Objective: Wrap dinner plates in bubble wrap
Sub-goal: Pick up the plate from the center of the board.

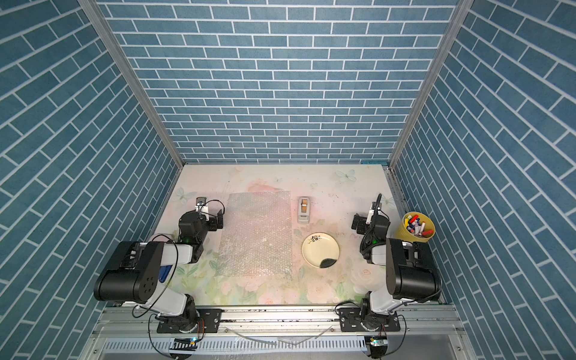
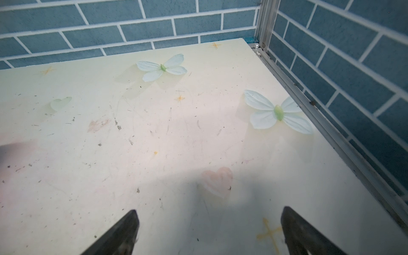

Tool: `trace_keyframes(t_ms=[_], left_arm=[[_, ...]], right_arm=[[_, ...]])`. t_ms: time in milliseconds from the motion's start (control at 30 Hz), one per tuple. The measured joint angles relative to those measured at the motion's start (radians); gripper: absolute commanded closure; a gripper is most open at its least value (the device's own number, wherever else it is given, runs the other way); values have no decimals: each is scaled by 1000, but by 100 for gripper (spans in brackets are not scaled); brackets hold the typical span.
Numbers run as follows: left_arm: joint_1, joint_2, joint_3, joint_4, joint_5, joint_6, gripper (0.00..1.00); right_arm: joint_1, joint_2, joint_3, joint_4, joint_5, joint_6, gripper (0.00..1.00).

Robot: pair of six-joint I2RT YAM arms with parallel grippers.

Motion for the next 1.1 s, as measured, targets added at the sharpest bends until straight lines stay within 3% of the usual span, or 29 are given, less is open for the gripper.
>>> trace_keyframes(t_ms=[400, 500, 600, 667, 733, 800, 933, 1100], left_arm=[[-1, -7, 3, -18, -5, 1, 0], [-32, -91, 86, -236, -99, -9, 0], [-77, -193, 282, -453, -190, -108, 4], [-100, -246, 414, -565, -179, -224, 14], [-157, -266, 527, -655, -156, -344, 26], [-267, -250, 578, -711, -118, -443, 34], [-517, -121, 580, -806, 12, -628, 49], [-684, 34, 554, -880, 153, -781, 58]], right_arm=[[5, -7, 11, -35, 9, 0, 1], [52, -97, 140, -344, 109, 26, 1], [92, -174, 442, -740, 182, 167, 1], [95, -214, 587, -890, 179, 274, 14], [72, -261, 618, -984, 95, 362, 24], [61, -304, 550, -1050, 5, 431, 26], [94, -328, 345, -1237, -214, 492, 33], [119, -361, 259, -1367, -415, 503, 37]])
